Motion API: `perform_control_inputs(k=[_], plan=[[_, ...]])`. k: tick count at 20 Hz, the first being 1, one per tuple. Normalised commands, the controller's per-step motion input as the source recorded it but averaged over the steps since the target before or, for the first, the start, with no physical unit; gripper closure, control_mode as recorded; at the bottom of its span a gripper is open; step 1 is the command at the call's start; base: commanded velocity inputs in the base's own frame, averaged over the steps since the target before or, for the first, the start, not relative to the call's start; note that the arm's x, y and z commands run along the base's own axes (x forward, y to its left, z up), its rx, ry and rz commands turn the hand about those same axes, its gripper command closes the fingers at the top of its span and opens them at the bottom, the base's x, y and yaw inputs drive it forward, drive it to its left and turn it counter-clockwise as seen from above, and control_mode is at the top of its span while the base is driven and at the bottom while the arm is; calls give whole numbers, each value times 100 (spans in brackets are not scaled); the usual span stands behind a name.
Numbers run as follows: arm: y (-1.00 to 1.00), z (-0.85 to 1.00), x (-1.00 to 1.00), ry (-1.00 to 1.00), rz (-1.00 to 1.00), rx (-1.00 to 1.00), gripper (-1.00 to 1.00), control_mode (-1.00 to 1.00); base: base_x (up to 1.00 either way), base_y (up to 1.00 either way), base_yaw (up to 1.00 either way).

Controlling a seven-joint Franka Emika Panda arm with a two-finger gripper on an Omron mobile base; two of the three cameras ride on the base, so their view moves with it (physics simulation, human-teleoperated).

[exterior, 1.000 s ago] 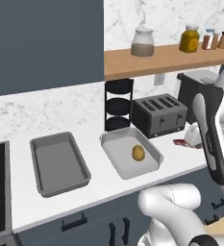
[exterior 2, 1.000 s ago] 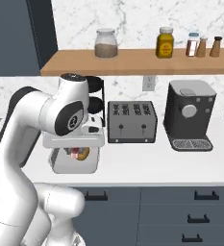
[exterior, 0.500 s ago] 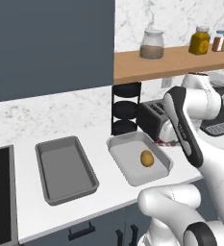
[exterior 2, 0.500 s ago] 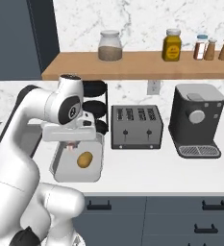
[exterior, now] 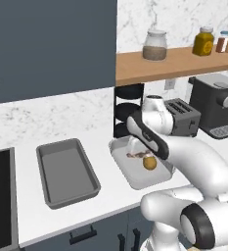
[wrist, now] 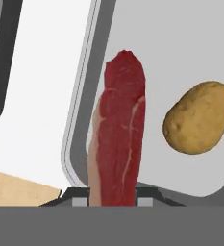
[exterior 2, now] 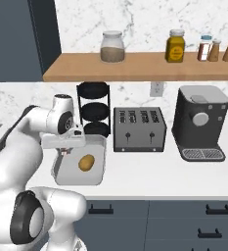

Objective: Place one potato and one steak in each tupperware on the nearby counter, to pack two identical lunches.

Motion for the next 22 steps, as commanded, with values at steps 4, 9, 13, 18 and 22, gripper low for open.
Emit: perform_control_inputs(k=[4, 9, 13, 18, 22], plan=[[14, -55, 100, 0, 0, -11, 100, -100, 0, 0, 0], [-5, -14, 100, 0, -1, -2, 100, -100, 0, 0, 0], [-1, -8, 67, 3, 0, 0, 100, -100, 0, 0, 0], [0, -62, -31, 1, 0, 0, 100, -100, 0, 0, 0], [0, -24, -47, -3, 0, 0, 100, -100, 0, 0, 0]])
